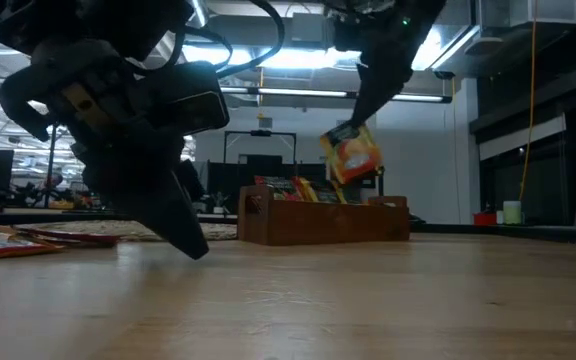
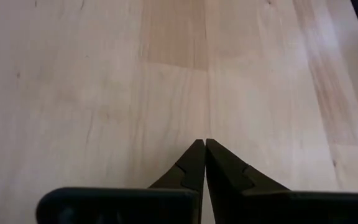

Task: Pick & Place Tea
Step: Put the orange tea bag into the right section of the wooden organizer

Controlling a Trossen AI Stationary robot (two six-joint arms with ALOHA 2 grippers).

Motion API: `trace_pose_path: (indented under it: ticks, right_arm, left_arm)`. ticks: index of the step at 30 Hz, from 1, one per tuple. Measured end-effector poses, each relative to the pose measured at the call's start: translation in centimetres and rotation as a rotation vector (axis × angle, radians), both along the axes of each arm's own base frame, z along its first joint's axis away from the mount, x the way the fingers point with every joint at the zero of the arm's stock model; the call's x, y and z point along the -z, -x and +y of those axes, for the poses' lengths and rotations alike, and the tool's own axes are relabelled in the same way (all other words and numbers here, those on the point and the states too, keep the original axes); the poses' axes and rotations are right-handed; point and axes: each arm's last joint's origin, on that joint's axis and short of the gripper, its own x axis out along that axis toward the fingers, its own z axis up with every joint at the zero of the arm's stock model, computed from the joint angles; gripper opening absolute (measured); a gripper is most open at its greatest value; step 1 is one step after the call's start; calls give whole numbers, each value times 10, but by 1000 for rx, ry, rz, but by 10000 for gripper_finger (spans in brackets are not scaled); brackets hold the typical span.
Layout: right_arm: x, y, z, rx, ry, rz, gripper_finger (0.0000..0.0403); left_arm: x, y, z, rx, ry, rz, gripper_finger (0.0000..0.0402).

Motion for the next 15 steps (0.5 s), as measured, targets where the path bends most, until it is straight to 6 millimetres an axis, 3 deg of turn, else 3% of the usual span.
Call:
trace_pose_path:
  ticks: [5, 15]
  right_arm:
    - [1, 9, -23, -50, 51, 96, 2]
    - [19, 7, -58, -184, -17, 175, 2]
  left_arm:
    - [0, -2, 5, 21, -40, -15, 11]
    - [0, -7, 21, 28, -27, -4, 11]
